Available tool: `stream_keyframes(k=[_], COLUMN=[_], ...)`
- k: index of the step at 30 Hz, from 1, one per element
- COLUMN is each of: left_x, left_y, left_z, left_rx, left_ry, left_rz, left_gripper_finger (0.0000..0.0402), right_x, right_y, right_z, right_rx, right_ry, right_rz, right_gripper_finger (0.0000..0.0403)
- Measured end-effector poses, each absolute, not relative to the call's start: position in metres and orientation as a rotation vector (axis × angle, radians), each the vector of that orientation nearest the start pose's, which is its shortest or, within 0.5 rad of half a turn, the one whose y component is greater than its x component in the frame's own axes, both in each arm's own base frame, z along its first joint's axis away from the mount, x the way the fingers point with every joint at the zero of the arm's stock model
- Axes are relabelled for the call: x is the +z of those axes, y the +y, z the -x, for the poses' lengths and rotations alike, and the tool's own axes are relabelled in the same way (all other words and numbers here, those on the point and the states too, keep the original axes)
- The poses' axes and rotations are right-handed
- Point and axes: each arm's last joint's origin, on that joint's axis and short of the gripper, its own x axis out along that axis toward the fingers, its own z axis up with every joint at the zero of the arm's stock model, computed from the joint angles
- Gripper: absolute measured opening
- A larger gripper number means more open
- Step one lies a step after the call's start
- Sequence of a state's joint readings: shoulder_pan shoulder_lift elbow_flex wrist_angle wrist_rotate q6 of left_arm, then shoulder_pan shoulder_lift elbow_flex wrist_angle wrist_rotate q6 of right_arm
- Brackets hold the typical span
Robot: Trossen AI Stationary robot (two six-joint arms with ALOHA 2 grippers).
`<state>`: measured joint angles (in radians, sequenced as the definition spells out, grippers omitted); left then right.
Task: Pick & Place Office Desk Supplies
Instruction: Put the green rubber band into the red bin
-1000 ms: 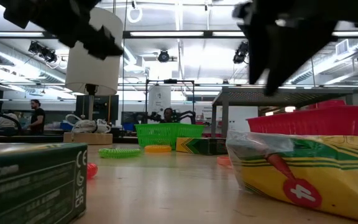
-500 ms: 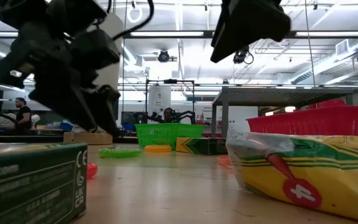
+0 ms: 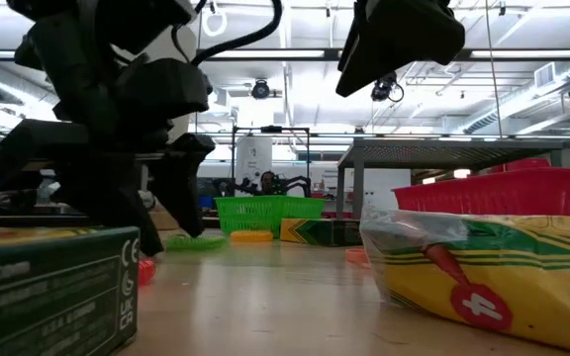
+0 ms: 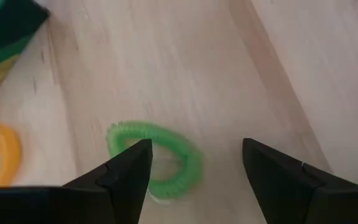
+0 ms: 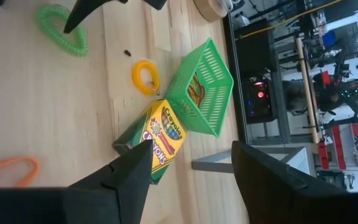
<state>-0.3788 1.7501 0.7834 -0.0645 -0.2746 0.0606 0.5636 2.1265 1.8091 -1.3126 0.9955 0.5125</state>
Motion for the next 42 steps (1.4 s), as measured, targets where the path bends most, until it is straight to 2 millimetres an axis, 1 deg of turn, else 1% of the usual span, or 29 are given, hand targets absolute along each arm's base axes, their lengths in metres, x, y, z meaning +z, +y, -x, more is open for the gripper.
stream_keyframes(k=[3,6,8,15,16,19,22,24,26,31,35,38,42], left_x=[0.113,0.113,0.113,0.112,0.112,0.111,0.113,0.116,0.123,0.150,0.176,0.196,0.223], left_y=[-0.108,-0.107,-0.107,-0.106,-0.106,-0.106,-0.110,-0.113,-0.118,-0.130,-0.136,-0.140,-0.146], left_z=[-0.290,-0.291,-0.291,-0.289,-0.288,-0.287,-0.284,-0.279,-0.277,-0.269,-0.260,-0.253,-0.243], left_rx=[-0.094,-0.084,-0.071,-0.025,-0.015,0.009,0.028,0.041,0.044,0.036,-0.001,-0.051,-0.161], left_ry=[0.976,0.975,0.976,0.984,0.985,0.989,0.981,0.976,0.944,0.835,0.738,0.666,0.543], left_rz=[-0.411,-0.412,-0.412,-0.428,-0.434,-0.452,-0.487,-0.517,-0.528,-0.521,-0.500,-0.479,-0.457], left_gripper_finger=[0.0244,0.0211,0.0177,0.0033,0.0020,0.0010,0.0009,0.0009,0.0009,0.0008,0.0008,0.0008,0.0008], right_x=[0.225,0.225,0.225,0.225,0.225,0.225,0.226,0.226,0.226,0.228,0.229,0.230,0.229], right_y=[0.196,0.198,0.200,0.207,0.208,0.211,0.214,0.217,0.220,0.231,0.241,0.247,0.251], right_z=[-0.356,-0.355,-0.354,-0.350,-0.349,-0.347,-0.345,-0.342,-0.339,-0.332,-0.326,-0.325,-0.328], right_rx=[-0.595,-0.600,-0.596,-0.593,-0.593,-0.602,-0.615,-0.625,-0.632,-0.641,-0.643,-0.640,-0.611], right_ry=[1.001,0.992,0.990,0.967,0.964,0.947,0.927,0.909,0.890,0.822,0.748,0.704,0.705], right_rz=[0.690,0.674,0.674,0.666,0.662,0.644,0.640,0.635,0.628,0.621,0.635,0.625,0.582], right_gripper_finger=[0.0226,0.0226,0.0226,0.0226,0.0226,0.0226,0.0226,0.0226,0.0226,0.0226,0.0226,0.0226,0.0226])
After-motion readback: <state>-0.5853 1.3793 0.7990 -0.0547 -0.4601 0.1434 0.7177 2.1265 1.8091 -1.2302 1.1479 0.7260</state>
